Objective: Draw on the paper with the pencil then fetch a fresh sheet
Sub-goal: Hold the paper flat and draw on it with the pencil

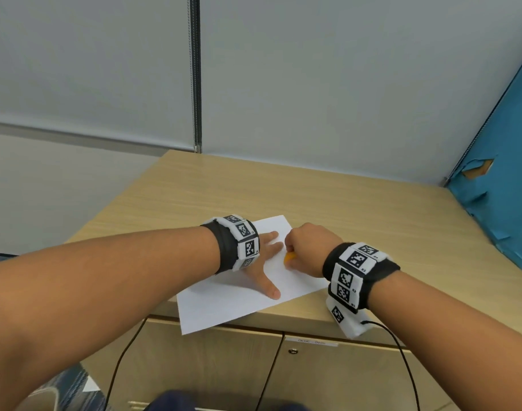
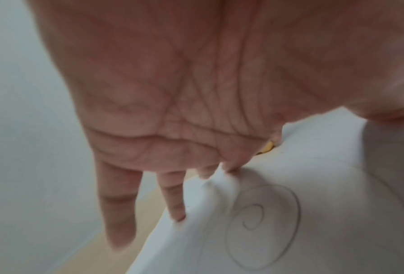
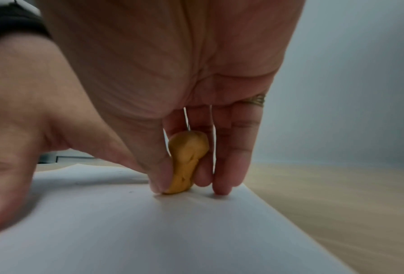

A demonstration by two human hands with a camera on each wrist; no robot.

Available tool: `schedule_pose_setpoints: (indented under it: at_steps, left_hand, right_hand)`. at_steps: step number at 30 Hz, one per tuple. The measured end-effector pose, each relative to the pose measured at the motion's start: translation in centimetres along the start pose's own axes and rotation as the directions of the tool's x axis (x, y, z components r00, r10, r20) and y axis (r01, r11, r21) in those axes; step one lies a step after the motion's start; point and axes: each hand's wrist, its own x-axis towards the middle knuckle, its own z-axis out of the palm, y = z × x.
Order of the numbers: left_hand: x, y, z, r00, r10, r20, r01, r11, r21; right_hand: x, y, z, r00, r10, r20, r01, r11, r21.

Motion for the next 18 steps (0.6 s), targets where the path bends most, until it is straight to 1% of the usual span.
schedule_pose_setpoints:
  at_steps: [2, 3, 5, 8, 9, 12, 13, 15, 18]
  left_hand:
    - [-0.3, -0.9, -0.6, 0.994, 0.110, -0.014, -0.110, 0.994, 0.024]
    - [-0.2, -1.3, -0.5, 0.990, 0.143, -0.007, -0.143, 0.990, 0.017]
    - [0.1, -2.0, -0.1, 0.989, 0.150, 0.009, -0.150, 0.988, -0.026]
    - [0.7, -2.5, 0.5, 0.993, 0.118, 0.015, -0.117, 0.992, -0.046]
    - [0.8, -2.5, 0.5, 0.993, 0.118, 0.018, -0.117, 0.992, -0.041]
    - [0.9, -2.5, 0.5, 0.990, 0.142, 0.024, -0.140, 0.989, -0.054]
    - [0.9, -2.5, 0.5, 0.989, 0.145, 0.016, -0.144, 0.988, -0.055]
    - [1.2, -2.6, 0.8, 0.991, 0.129, 0.019, -0.129, 0.991, -0.032]
    - [1.9, -2.8, 1.2, 0.995, 0.098, 0.025, -0.097, 0.995, -0.034]
  right_hand:
    - [0.4, 0.0, -0.2, 1.000, -0.018, -0.003, 0.018, 1.000, 0.012]
    - [0.6, 0.0, -0.2, 1.000, -0.024, -0.006, 0.024, 1.000, 0.019]
    - [1.0, 0.1, -0.3, 1.000, -0.007, -0.015, 0.007, 0.999, 0.042]
    - [0.7, -0.3, -0.5, 1.000, 0.011, -0.013, -0.010, 0.996, 0.091]
    - [0.3, -0.8, -0.3, 1.000, -0.010, -0.004, 0.010, 0.995, 0.099]
    - [-1.6, -2.6, 0.2, 0.987, -0.153, 0.045, 0.148, 0.985, 0.094]
    - [-2.0, -2.8, 0.1, 0.982, -0.179, 0.068, 0.171, 0.980, 0.103]
    - [-1.3, -1.6, -0.6, 0.986, -0.146, 0.075, 0.136, 0.983, 0.127]
    - [0.9, 0.8, -1.3, 0.999, 0.045, 0.002, -0.044, 0.992, 0.114]
